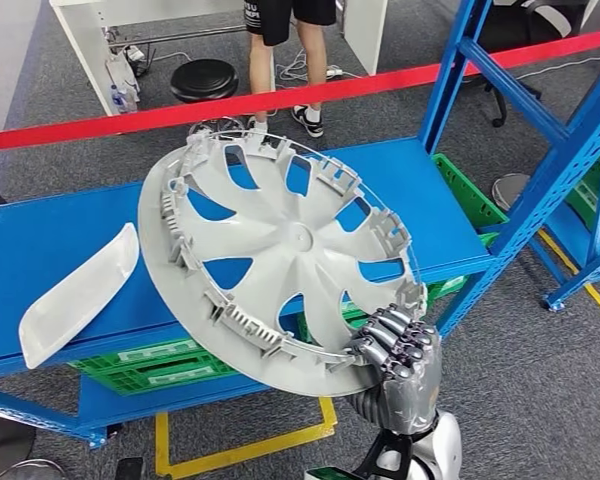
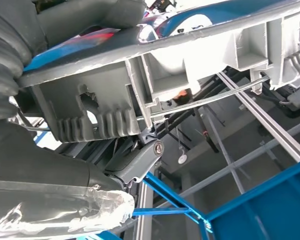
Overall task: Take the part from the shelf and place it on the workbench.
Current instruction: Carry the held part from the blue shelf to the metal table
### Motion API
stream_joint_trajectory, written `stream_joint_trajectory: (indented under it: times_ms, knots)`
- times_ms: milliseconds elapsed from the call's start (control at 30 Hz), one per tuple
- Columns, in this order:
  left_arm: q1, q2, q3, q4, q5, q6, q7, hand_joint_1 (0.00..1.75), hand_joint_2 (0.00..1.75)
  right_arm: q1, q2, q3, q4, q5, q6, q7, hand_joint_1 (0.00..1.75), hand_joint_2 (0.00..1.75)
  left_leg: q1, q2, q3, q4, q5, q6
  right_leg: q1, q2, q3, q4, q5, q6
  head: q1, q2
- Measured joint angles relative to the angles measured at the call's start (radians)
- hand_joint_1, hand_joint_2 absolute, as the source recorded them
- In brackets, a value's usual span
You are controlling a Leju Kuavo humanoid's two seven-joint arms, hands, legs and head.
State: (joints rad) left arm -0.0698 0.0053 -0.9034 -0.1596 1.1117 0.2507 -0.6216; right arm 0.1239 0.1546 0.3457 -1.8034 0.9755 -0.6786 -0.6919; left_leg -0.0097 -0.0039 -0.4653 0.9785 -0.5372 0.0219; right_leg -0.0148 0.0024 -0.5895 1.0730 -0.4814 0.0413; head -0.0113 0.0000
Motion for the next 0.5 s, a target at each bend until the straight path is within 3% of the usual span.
stream_joint_trajectory:
  times_ms: [100, 167, 233, 300, 333, 367, 400, 500]
  knots:
    - [0.000, -0.001, -0.007, 0.001, 0.002, 0.004, 0.000, 0.00, 1.75, 0.005, -0.004, 0.000, -0.001, 0.005, 0.000, 0.002, 1.75, 1.75, -0.001, -0.001, -0.013, 0.015, -0.001, -0.015, 0.003, 0.004, 0.011, -0.026, -0.009, -0.014, -0.001, 0.000]
    - [0.000, -0.001, -0.011, 0.002, 0.004, 0.007, 0.000, 0.00, 1.75, 0.008, -0.005, -0.002, -0.005, 0.012, 0.000, 0.002, 1.75, 1.75, 0.000, 0.000, -0.024, 0.033, -0.019, -0.026, 0.001, 0.003, 0.007, -0.034, -0.010, -0.027, -0.004, 0.000]
    - [-0.001, -0.001, -0.014, 0.002, 0.008, 0.009, 0.000, 0.00, 1.75, 0.010, -0.005, -0.002, -0.012, 0.021, 0.000, 0.000, 1.75, 1.75, 0.004, 0.000, -0.058, 0.110, -0.077, -0.036, -0.001, 0.000, 0.001, -0.039, -0.004, -0.040, -0.008, 0.000]
    - [-0.001, -0.003, -0.017, 0.002, 0.010, 0.010, 0.000, 0.00, 1.75, 0.013, -0.005, -0.003, -0.015, 0.029, 0.000, 0.000, 1.75, 1.75, 0.009, 0.001, -0.111, 0.238, -0.139, -0.042, 0.003, -0.004, -0.008, -0.039, 0.002, -0.049, -0.008, 0.000]
    - [0.000, -0.003, -0.018, 0.002, 0.010, 0.011, 0.000, 0.00, 1.75, 0.014, -0.005, -0.003, -0.015, 0.031, 0.000, 0.000, 1.75, 1.75, 0.011, 0.001, -0.129, 0.281, -0.149, -0.043, 0.006, -0.005, -0.013, -0.039, 0.006, -0.051, -0.008, 0.000]
    - [0.000, -0.004, -0.019, 0.002, 0.010, 0.012, 0.000, 0.00, 1.75, 0.016, -0.006, -0.004, -0.015, 0.033, 0.000, 0.000, 1.75, 1.75, 0.012, 0.001, -0.131, 0.291, -0.139, -0.042, 0.009, -0.006, -0.019, -0.038, 0.011, -0.052, -0.008, 0.000]
    - [0.000, -0.004, -0.019, 0.002, 0.011, 0.012, 0.000, 0.00, 1.75, 0.018, -0.006, -0.004, -0.015, 0.035, 0.000, -0.001, 1.75, 1.75, 0.013, 0.001, -0.115, 0.263, -0.112, -0.040, 0.011, -0.006, -0.024, -0.038, 0.015, -0.053, -0.008, 0.000]
    - [-0.003, -0.004, -0.020, 0.002, 0.013, 0.014, 0.001, 0.00, 1.75, 0.020, -0.006, -0.006, -0.021, 0.043, 0.000, -0.001, 1.75, 1.75, 0.009, 0.000, -0.016, 0.072, -0.027, -0.027, 0.015, -0.005, -0.037, -0.038, 0.033, -0.047, -0.008, 0.000]
